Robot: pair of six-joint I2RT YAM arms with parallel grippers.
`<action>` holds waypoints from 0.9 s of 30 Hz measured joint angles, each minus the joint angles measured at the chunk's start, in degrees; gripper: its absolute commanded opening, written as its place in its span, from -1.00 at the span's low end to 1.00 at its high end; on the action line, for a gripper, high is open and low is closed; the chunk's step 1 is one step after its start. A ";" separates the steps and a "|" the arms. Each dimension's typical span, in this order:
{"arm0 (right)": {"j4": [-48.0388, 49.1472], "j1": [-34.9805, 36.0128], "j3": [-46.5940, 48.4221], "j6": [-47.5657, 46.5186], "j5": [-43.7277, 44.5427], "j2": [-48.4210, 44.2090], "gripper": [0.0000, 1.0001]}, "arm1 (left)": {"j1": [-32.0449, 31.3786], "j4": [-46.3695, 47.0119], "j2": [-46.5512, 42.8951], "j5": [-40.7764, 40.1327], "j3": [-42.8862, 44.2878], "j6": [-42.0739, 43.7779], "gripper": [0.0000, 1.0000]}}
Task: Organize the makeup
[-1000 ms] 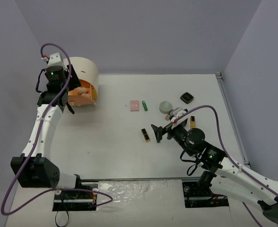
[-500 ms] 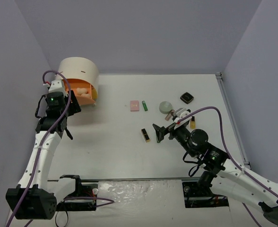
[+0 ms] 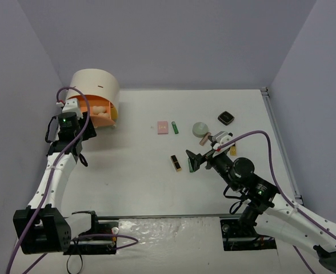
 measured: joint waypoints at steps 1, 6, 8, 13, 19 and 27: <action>0.01 0.00 -0.01 0.00 0.00 -0.12 1.00 | 0.00 0.51 0.27 0.17 0.00 0.13 -0.06; 0.02 0.00 -0.17 0.00 0.00 -0.40 1.00 | 0.00 2.10 1.15 0.75 0.00 0.68 -0.22; -0.01 0.00 -0.37 0.00 0.00 -0.40 1.00 | 0.00 2.50 1.22 1.04 0.00 0.75 -0.28; 0.00 0.00 -0.61 0.00 0.00 -0.38 1.00 | 0.00 3.60 1.22 1.58 0.12 0.77 -0.50; 0.02 0.00 -0.65 0.00 0.00 -0.38 1.00 | 0.00 3.83 1.29 2.41 0.90 0.86 -0.89; 0.02 0.00 -0.65 -0.02 0.02 -0.34 1.00 | 0.00 3.34 2.01 2.77 3.39 1.63 -0.96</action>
